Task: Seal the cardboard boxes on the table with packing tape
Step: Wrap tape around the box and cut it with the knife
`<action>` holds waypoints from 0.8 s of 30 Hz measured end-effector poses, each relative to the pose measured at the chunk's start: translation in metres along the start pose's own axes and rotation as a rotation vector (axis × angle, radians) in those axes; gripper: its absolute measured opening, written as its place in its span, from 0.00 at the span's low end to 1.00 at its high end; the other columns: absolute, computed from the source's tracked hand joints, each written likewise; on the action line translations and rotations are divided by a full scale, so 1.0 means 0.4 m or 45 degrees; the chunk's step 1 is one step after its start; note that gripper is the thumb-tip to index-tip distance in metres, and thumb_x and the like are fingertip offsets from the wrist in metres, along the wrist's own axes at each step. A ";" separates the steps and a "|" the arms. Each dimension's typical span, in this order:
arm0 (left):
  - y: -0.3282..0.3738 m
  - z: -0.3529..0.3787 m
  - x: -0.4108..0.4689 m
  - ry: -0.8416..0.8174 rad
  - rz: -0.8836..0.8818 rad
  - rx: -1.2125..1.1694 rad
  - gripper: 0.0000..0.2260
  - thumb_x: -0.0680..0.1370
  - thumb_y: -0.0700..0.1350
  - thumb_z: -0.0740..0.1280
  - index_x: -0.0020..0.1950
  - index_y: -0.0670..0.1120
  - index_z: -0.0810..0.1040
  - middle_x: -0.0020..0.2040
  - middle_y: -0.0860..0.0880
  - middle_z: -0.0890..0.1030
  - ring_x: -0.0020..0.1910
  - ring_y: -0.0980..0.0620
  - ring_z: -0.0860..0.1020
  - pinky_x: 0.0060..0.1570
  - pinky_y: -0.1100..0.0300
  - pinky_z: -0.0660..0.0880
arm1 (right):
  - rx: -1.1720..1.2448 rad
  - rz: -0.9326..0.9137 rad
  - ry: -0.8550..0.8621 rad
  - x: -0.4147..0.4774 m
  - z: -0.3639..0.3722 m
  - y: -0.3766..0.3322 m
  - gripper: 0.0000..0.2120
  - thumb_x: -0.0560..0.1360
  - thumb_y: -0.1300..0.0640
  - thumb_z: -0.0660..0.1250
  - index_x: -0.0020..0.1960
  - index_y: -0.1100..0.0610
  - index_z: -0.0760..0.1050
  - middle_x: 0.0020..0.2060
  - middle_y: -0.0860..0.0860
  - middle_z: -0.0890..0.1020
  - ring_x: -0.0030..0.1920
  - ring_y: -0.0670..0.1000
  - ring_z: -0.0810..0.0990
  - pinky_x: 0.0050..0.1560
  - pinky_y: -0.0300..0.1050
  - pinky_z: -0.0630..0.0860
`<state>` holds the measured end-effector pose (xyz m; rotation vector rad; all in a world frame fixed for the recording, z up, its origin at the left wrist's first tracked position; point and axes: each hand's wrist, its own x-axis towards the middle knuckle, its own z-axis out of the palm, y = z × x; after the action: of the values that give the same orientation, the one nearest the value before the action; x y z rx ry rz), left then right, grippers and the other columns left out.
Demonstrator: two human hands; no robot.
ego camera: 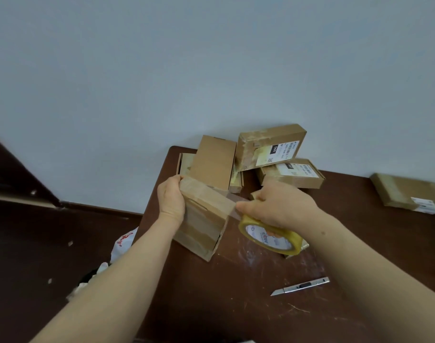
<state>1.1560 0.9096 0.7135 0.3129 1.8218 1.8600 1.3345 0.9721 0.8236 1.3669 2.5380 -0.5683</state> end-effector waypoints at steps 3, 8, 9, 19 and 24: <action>-0.001 -0.003 -0.002 -0.007 -0.020 -0.013 0.11 0.78 0.41 0.56 0.38 0.43 0.73 0.32 0.51 0.70 0.28 0.60 0.70 0.27 0.70 0.67 | -0.015 0.017 -0.044 0.006 0.034 0.013 0.26 0.72 0.33 0.61 0.31 0.55 0.69 0.27 0.48 0.73 0.29 0.49 0.74 0.29 0.41 0.67; -0.001 -0.013 -0.002 -0.045 -0.050 -0.010 0.14 0.79 0.44 0.56 0.35 0.45 0.73 0.32 0.51 0.71 0.26 0.64 0.70 0.32 0.66 0.68 | 0.126 0.070 -0.099 0.017 0.077 0.027 0.28 0.72 0.32 0.61 0.29 0.55 0.69 0.25 0.47 0.74 0.29 0.49 0.76 0.33 0.43 0.71; 0.002 -0.014 -0.006 -0.071 -0.095 -0.020 0.14 0.79 0.45 0.57 0.35 0.46 0.73 0.32 0.52 0.72 0.28 0.62 0.71 0.34 0.64 0.68 | 0.172 0.073 -0.108 0.017 0.081 0.030 0.28 0.71 0.31 0.61 0.29 0.55 0.70 0.25 0.47 0.75 0.30 0.49 0.77 0.35 0.44 0.73; 0.103 -0.015 -0.041 -0.510 0.852 1.586 0.28 0.80 0.62 0.42 0.68 0.52 0.72 0.59 0.48 0.80 0.63 0.47 0.74 0.64 0.51 0.64 | 0.350 -0.014 -0.109 0.015 0.111 0.037 0.27 0.72 0.32 0.62 0.33 0.56 0.73 0.25 0.47 0.74 0.30 0.48 0.76 0.34 0.44 0.72; 0.102 0.027 -0.069 -0.647 0.862 2.052 0.32 0.79 0.62 0.38 0.66 0.50 0.74 0.67 0.49 0.74 0.71 0.49 0.64 0.73 0.44 0.45 | 0.407 -0.019 -0.023 0.015 0.146 0.044 0.27 0.73 0.32 0.61 0.30 0.54 0.69 0.23 0.47 0.72 0.28 0.47 0.74 0.31 0.43 0.70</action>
<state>1.1766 0.9064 0.7593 1.8523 2.4782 0.0040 1.3458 0.9605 0.7646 1.4305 2.5241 -1.0210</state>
